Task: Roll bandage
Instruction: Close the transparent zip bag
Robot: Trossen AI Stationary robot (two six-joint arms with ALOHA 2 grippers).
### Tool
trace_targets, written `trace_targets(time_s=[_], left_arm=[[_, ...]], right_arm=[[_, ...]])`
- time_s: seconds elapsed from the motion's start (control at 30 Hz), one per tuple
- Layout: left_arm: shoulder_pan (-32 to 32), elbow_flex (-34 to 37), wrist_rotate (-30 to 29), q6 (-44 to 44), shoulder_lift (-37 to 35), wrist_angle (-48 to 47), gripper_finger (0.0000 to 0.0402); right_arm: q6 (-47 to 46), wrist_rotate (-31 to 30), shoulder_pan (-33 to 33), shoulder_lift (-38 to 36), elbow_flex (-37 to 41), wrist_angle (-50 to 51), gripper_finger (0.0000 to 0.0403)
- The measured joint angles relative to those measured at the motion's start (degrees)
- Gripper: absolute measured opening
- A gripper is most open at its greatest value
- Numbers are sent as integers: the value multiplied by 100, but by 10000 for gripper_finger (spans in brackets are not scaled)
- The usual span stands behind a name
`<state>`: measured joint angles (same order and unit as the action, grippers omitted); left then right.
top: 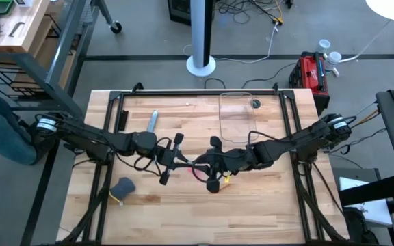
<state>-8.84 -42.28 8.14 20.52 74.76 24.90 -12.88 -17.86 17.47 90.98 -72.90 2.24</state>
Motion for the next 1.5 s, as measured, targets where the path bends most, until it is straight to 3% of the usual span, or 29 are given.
trace_targets(time_s=[0.1,0.23,0.6,0.73,0.9,1.33,1.5], left_arm=[[0,0,-1,-215,-2,-4,0],[2,0,17,-1284,-20,-35,16],[7,4,177,-1704,-173,-330,162],[16,4,173,-1609,-169,-281,187],[25,11,-99,-1534,-159,-85,162],[48,-9,-191,-1439,-162,142,10],[48,-9,-166,-1497,-164,-20,19]], right_arm=[[-15,-22,8,0,1,5,8],[67,-115,11,0,2,31,3],[50,-188,21,-15,4,459,1],[50,-196,26,-15,7,468,1],[74,-204,26,-15,10,425,0],[-10,-147,26,10,31,459,0],[-66,-162,28,9,31,457,0]])
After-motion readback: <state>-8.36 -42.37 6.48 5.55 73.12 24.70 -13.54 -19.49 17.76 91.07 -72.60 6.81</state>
